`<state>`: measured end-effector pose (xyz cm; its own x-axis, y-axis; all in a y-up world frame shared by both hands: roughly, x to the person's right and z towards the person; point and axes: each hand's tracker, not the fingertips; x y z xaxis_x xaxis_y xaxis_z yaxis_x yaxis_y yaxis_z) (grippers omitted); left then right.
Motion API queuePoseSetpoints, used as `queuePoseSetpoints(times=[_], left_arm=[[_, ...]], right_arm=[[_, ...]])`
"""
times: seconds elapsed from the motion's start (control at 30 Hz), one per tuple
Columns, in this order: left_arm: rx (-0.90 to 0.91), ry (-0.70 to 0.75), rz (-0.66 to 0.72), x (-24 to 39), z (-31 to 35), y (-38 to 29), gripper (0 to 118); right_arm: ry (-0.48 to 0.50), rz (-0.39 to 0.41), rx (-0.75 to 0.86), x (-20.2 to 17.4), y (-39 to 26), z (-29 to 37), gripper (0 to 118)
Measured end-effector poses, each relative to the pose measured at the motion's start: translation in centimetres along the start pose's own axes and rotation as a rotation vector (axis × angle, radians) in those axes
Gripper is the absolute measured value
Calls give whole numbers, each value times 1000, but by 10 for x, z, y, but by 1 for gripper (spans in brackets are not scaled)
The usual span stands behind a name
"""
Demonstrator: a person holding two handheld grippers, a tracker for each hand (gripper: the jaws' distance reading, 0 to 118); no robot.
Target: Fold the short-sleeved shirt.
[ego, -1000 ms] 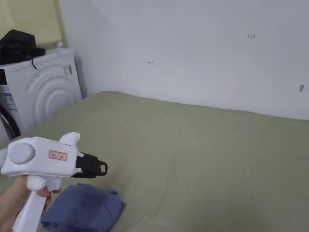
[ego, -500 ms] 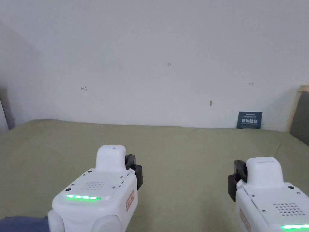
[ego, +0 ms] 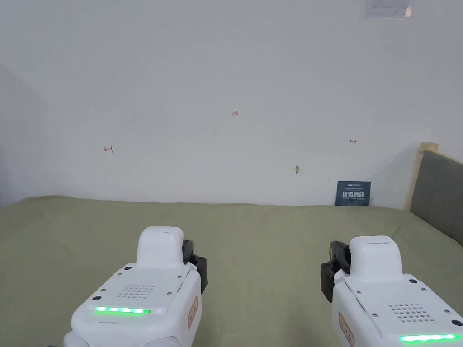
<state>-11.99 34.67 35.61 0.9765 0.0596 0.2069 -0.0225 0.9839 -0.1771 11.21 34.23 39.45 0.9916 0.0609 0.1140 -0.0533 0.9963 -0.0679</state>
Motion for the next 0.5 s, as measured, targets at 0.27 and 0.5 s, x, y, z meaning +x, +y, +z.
queuePoseSetpoints(times=[0.27,0.5], left_arm=[[14,144,-65,7,-12,-4,118],[41,129,-31,4,-12,-3,118]], right_arm=[[-24,-22,11,8,0,-16,115],[-19,-9,-23,11,-4,-20,118]])
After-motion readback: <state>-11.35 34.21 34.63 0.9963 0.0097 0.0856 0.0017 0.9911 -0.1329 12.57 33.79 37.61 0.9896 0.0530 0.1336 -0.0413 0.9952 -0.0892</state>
